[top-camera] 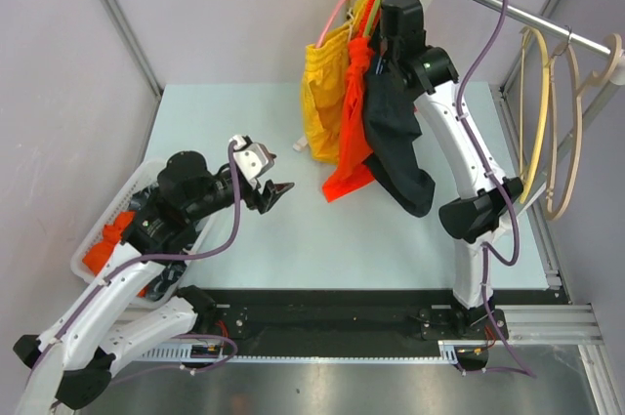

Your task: Place the shorts on the hanger

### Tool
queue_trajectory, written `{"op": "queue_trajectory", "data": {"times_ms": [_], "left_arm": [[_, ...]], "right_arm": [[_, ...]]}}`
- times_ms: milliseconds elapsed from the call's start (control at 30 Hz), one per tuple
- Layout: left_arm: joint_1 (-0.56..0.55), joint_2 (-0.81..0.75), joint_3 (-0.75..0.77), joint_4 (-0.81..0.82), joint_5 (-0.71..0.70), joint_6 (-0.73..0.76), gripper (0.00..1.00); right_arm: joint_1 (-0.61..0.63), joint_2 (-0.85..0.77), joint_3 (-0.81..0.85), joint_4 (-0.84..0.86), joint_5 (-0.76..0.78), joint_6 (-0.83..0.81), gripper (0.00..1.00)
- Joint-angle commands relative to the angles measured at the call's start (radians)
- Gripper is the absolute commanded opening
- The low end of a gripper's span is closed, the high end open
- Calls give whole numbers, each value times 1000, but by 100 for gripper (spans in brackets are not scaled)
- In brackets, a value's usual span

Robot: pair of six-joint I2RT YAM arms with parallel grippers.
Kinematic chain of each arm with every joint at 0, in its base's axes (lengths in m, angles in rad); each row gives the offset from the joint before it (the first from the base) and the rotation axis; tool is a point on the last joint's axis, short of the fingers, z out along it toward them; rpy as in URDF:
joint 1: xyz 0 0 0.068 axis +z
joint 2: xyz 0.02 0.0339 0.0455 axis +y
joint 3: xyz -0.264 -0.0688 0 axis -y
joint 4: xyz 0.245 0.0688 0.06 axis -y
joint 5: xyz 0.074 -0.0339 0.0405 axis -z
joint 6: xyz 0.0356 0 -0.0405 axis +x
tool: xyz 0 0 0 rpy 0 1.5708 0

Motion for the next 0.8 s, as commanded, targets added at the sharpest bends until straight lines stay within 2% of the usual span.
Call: {"op": "queue_trajectory", "data": {"times_ms": [0,300,333,467,500,533,600,633,667,767], "left_arm": [[15,-21,34,-17,-15,-38,71],[84,-20,71,-42,-6,-76,72],[102,-17,74,-46,3,-82,72],[168,2,94,-78,55,-130,75],[182,8,98,-86,67,-153,77],[209,17,104,-92,92,-162,83],[243,51,131,-120,126,-192,89],[283,63,141,-126,180,-203,96],[305,92,172,-143,202,-225,100],[394,181,271,-221,271,-227,100]], "right_arm": [[26,0,28,159,-2,18,31],[37,-216,-211,202,-76,-38,55],[46,-267,-269,205,-88,-50,61],[64,-400,-424,258,-123,-140,71],[69,-425,-450,265,-128,-159,72],[81,-475,-475,272,-137,-177,73],[92,-515,-539,280,-140,-226,75],[99,-538,-557,280,-156,-246,77],[101,-575,-585,271,-175,-268,79],[101,-670,-643,265,-299,-360,87]]}}
